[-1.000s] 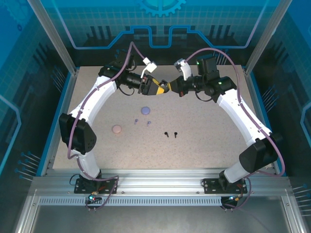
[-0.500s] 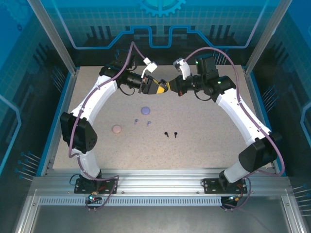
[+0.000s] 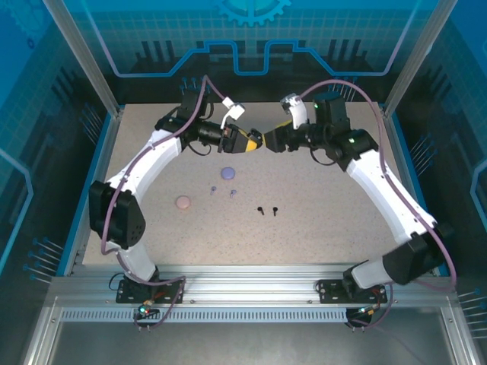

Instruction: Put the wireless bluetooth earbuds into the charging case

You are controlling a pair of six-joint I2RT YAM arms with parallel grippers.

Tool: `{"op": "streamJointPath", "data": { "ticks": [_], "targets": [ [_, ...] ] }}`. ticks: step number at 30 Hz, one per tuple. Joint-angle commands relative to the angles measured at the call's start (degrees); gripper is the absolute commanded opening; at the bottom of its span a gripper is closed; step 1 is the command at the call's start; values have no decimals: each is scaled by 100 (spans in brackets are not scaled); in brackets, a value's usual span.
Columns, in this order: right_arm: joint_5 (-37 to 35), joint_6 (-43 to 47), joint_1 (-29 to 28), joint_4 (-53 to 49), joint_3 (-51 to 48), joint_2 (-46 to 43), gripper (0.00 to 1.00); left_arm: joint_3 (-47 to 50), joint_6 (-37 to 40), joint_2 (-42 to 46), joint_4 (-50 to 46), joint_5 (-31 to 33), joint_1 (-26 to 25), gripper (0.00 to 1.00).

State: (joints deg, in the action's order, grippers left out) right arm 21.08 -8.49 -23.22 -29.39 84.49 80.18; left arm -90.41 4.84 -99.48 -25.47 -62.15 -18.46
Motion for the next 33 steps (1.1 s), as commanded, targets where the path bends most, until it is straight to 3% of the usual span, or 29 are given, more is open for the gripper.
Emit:
{"op": "streamJointPath", "data": {
  "ticks": [1, 9, 18, 26, 33],
  "targets": [
    [-374, -310, -23, 391, -463, -703, 68, 768, -954, 622, 1854, 621, 135, 4],
    [-1050, -899, -268, 410, -1420, -1391, 69, 2113, -1675, 1687, 3603, 1734, 181, 0],
    [-2332, -1590, -1144, 393, -2442, -1102, 69, 3818, -1829, 2992, 5259, 3421, 158, 0],
    [-3224, -2148, -1991, 311, -2626, -92, 68, 4361, -1781, 3504, 5280, 3873, 62, 0],
    [-3308, -2017, -2389, 204, -2278, 1195, 63, 4644, -1912, 3702, 5158, 4026, 29, 0]
  ]
}}
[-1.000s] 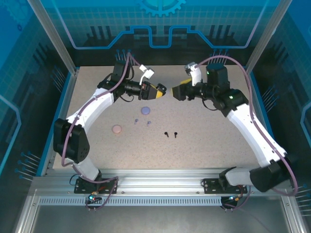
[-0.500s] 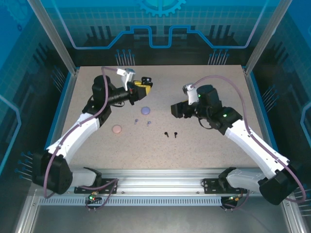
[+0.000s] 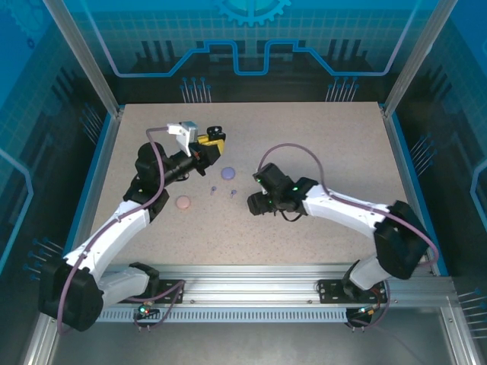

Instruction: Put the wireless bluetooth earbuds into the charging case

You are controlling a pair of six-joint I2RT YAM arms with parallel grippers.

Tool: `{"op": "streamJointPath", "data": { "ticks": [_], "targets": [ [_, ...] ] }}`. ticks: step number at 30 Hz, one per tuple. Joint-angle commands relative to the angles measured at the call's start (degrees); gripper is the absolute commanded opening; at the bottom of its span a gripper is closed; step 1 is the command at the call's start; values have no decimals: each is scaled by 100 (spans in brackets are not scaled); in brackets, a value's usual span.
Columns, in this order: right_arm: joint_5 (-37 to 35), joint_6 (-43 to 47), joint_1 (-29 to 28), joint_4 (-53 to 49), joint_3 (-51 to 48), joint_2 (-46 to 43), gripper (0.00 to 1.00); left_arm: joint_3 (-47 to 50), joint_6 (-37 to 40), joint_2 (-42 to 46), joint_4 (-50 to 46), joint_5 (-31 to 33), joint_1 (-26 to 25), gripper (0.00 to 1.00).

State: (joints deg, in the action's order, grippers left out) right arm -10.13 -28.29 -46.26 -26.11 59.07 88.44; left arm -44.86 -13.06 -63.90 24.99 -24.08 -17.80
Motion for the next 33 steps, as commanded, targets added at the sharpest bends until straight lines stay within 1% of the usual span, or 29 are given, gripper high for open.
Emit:
{"op": "streamJointPath", "data": {
  "ticks": [1, 6, 12, 16, 26, 33],
  "targets": [
    [-199, -35, -94, -163, 324, 515, 62, 101, -120, 155, 111, 219, -39, 0],
    [-381, -140, -148, -281, 623, 1108, 58, 70, -83, 154, 29, 246, -57, 0],
    [-454, -236, -180, -342, 899, 1547, 52, 43, -30, 163, -70, 232, -65, 0],
    [-629, -369, -181, -429, 979, 1704, 49, 46, -18, 172, -92, 238, -65, 0],
    [-649, -593, -173, -575, 1098, 1944, 43, 13, -13, 149, -117, 211, -74, 0],
    [-649, -633, -163, -522, 1056, 1998, 41, -5, 14, 146, -146, 197, -83, 0]
  ]
}}
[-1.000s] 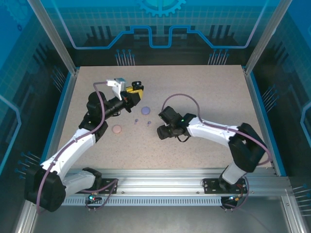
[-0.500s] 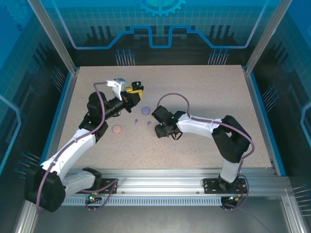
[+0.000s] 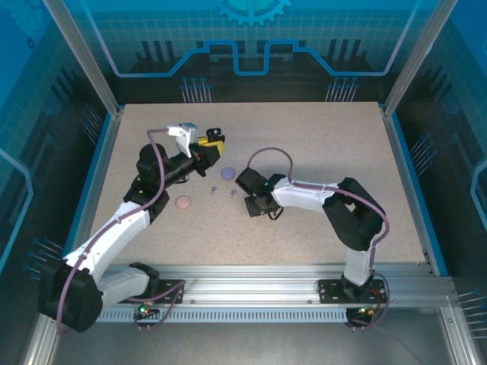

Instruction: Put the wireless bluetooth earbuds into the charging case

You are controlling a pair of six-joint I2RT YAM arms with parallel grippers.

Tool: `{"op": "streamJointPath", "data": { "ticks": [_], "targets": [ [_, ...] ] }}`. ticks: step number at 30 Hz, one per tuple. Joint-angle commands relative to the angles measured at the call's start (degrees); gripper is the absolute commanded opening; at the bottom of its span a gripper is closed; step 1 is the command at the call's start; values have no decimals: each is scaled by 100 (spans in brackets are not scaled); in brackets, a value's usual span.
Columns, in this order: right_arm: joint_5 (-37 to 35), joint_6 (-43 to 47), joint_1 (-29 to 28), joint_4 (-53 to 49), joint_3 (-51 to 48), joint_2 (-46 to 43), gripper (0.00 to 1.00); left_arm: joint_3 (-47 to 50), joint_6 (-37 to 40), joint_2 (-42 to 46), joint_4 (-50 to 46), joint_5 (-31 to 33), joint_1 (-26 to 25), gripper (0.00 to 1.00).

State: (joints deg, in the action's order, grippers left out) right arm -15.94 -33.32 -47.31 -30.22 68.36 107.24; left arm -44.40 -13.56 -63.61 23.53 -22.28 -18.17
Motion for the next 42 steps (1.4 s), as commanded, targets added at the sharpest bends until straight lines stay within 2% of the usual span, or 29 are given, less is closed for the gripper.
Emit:
{"op": "streamJointPath", "data": {
  "ticks": [1, 28, 42],
  "targets": [
    [-67, -138, -42, -101, 118, 131, 41, -46, 64, 120, -15, 19, -54, 0],
    [52, -330, 78, 174, -68, 248, 28, -50, 126, 121, -49, 31, -143, 0],
    [74, -298, 97, 270, -191, -140, 15, -73, 132, 74, 15, -83, -213, 2]
  ]
}}
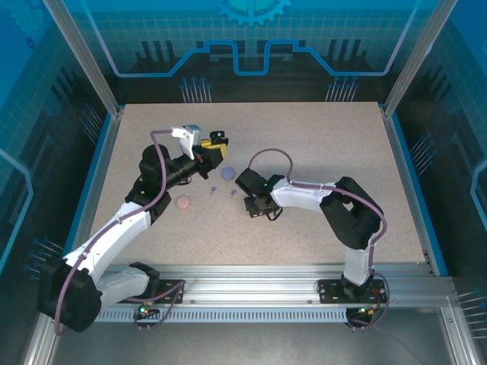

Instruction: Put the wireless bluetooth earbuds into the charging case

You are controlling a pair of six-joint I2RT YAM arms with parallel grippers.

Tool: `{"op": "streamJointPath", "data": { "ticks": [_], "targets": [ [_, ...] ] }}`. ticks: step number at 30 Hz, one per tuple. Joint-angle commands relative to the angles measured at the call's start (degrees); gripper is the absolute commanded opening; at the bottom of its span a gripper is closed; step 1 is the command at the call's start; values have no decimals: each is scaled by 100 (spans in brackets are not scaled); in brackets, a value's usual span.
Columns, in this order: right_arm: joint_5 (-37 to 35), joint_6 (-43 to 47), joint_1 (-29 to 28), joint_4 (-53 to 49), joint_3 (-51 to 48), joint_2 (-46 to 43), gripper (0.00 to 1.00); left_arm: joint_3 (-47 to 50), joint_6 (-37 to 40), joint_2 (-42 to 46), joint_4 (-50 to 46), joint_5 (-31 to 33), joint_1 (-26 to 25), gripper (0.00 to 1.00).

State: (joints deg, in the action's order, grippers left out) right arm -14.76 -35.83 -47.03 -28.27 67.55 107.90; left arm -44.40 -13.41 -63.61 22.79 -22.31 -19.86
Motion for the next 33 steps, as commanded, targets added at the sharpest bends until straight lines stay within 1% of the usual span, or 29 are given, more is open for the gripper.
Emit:
{"op": "streamJointPath", "data": {
  "ticks": [1, 5, 11, 18, 23, 29, 33],
  "targets": [
    [-36, -40, 75, 76, -110, -281, 15, -60, 124, 71, 110, -90, -44, 2],
    [-6, -15, 162, 94, -71, -763, 14, 16, 127, 26, 372, -125, -71, 2],
    [106, 106, 432, 112, 118, -1662, 14, 212, 243, -99, 1021, -54, -180, 0],
    [323, 375, 890, 15, 756, -2626, 14, 465, 554, -410, 2220, -172, -272, 0],
    [444, 657, 1072, 21, 1370, -3059, 14, 544, 852, -761, 3052, -360, -381, 0],
    [863, 1147, 1091, 575, 1617, -3459, 13, 554, 1126, -1277, 4107, -592, -584, 0],
    [1274, 1496, 1091, 1109, 1462, -3743, 13, 360, 1454, -1472, 4238, -721, -744, 0]
  ]
}}
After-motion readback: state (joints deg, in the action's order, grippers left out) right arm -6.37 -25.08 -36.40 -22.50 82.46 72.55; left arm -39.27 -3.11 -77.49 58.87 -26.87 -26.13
